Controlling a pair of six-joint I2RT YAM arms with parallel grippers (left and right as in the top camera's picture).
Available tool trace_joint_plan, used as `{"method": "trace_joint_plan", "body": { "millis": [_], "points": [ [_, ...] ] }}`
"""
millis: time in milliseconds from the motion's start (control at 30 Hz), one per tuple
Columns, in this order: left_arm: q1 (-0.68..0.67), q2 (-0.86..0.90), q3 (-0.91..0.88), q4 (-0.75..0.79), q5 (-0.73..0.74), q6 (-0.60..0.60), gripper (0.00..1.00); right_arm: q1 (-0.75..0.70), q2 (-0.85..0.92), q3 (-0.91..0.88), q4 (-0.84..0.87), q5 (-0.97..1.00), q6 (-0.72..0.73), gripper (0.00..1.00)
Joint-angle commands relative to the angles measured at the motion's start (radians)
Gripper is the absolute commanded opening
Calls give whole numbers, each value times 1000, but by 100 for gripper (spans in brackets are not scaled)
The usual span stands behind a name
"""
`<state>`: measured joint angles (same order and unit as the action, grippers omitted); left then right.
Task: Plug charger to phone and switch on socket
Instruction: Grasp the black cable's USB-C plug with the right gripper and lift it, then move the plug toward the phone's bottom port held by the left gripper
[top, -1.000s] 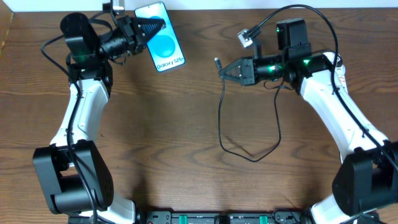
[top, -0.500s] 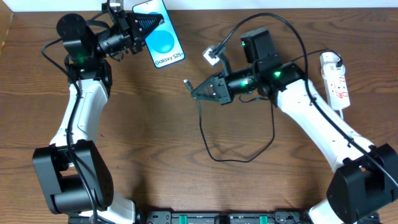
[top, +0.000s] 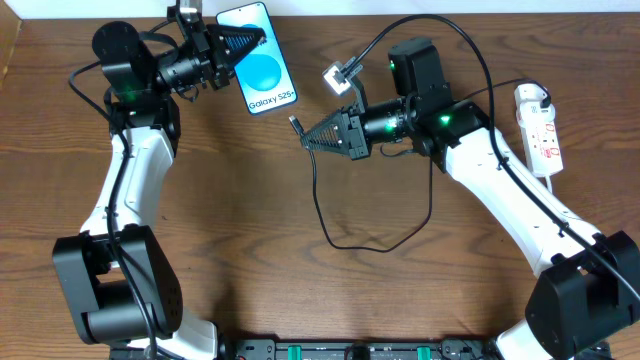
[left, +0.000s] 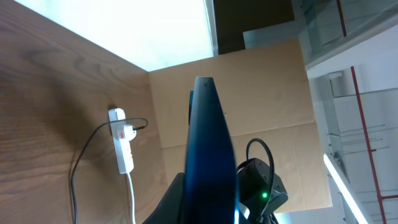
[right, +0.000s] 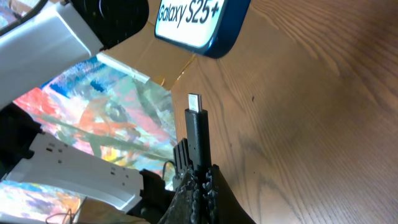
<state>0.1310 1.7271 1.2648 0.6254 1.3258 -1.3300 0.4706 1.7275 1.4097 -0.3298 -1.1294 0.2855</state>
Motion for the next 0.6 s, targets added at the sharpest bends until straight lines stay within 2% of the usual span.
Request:
{"method": "trace_joint_plan", "body": {
  "millis": [0, 167, 333, 567],
  "points": [
    [7, -8, 14, 8, -11, 18, 7, 26, -14, 2, 21, 9, 54, 1],
    [-1, -8, 14, 8, -43, 29, 7, 34, -14, 2, 31, 54, 107, 1],
    [-26, -8, 14, 7, -55, 79, 7, 34, -14, 2, 39, 58, 111, 1],
    [-26, -8, 14, 7, -55, 85, 7, 34, -14, 2, 76, 58, 127, 1]
  ]
}}
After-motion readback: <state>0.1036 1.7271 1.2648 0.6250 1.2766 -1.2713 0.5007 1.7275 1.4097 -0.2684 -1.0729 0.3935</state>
